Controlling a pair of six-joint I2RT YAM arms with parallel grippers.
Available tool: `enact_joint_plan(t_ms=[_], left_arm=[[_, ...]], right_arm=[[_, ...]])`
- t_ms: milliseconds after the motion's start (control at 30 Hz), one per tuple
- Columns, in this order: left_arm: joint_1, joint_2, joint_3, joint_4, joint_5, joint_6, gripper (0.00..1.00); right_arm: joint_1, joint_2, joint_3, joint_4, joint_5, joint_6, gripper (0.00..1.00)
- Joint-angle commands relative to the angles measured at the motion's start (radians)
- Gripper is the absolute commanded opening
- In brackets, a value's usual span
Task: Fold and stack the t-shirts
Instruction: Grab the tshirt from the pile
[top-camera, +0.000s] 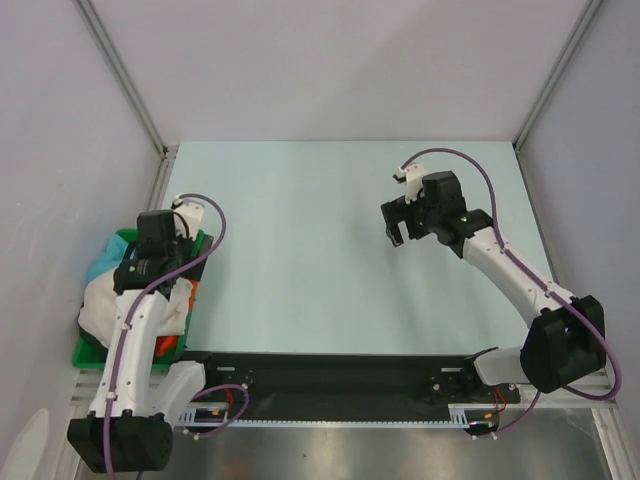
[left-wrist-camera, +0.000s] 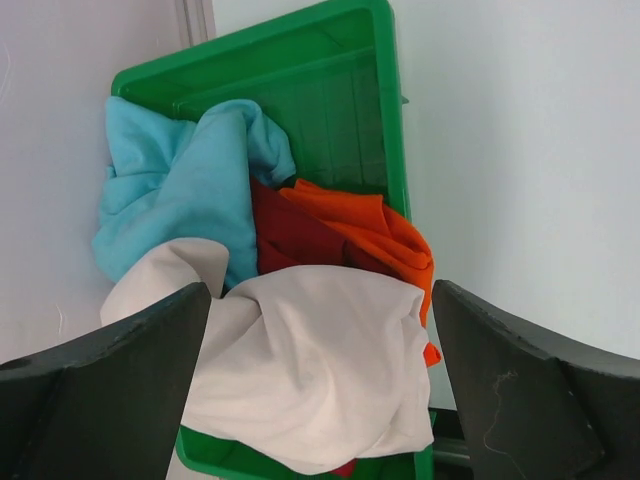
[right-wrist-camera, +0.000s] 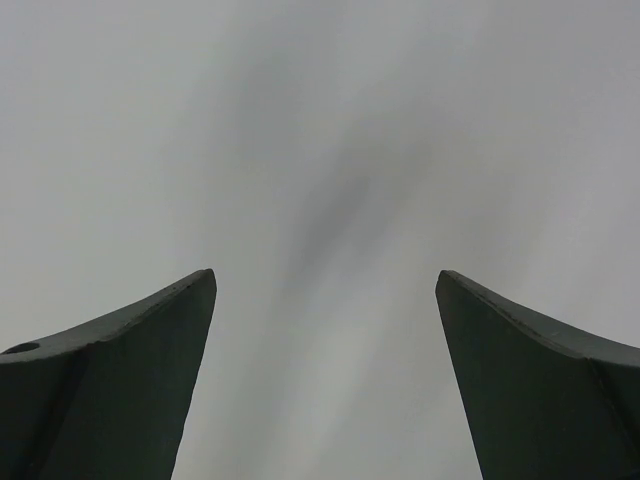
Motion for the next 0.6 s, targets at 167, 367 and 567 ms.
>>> enact_joint_plan(t_ms=[167,367,567], left_arm=[[0.035,0.005,-0.043,-0.006,-0.061,0.054,0.91],[0.047,0.008,-0.084,0.022,-0.074,0.054,0.88],[0.061,-0.007,-0.113,0.026,-0.072,0.058,0.87]], right_arm=[[0.001,0.004,-0.019,0.07,-0.059,0.009,1.0],[0.001,0.021,-0.014,0.087,-0.056,0.019,1.0],[0.001,0.038,-0.002,0.08,-0.056,0.008,1.0]])
